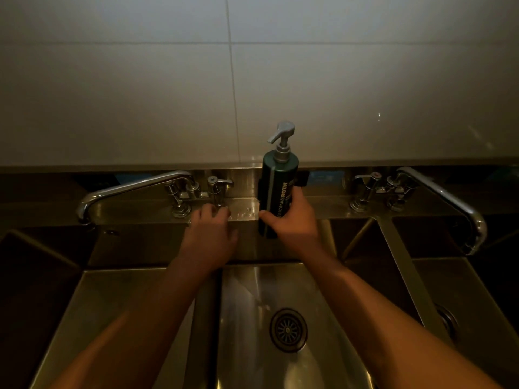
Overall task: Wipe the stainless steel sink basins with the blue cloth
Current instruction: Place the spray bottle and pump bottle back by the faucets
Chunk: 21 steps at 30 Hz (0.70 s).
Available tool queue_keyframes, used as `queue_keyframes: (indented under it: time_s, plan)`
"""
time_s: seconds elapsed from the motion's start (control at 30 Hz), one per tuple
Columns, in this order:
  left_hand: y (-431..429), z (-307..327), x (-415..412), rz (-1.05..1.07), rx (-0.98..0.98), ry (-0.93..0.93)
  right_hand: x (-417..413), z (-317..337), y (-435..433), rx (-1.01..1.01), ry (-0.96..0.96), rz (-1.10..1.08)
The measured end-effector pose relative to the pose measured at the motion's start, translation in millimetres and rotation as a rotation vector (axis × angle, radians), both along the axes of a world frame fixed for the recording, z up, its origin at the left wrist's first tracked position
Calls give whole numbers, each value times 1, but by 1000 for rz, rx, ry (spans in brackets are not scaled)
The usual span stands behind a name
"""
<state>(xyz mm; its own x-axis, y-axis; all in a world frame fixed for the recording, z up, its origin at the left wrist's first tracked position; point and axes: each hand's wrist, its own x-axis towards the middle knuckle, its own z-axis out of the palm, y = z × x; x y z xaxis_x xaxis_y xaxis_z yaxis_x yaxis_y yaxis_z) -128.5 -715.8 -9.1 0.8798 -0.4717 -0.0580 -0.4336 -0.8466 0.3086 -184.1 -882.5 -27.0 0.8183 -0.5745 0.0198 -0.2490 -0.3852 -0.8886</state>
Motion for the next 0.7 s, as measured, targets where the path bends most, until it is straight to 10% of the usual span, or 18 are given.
queue_keyframes:
  time_s: [0.7]
  plan:
    - [212, 22, 20, -115, 0, 6, -17, 25, 223, -23, 75, -11]
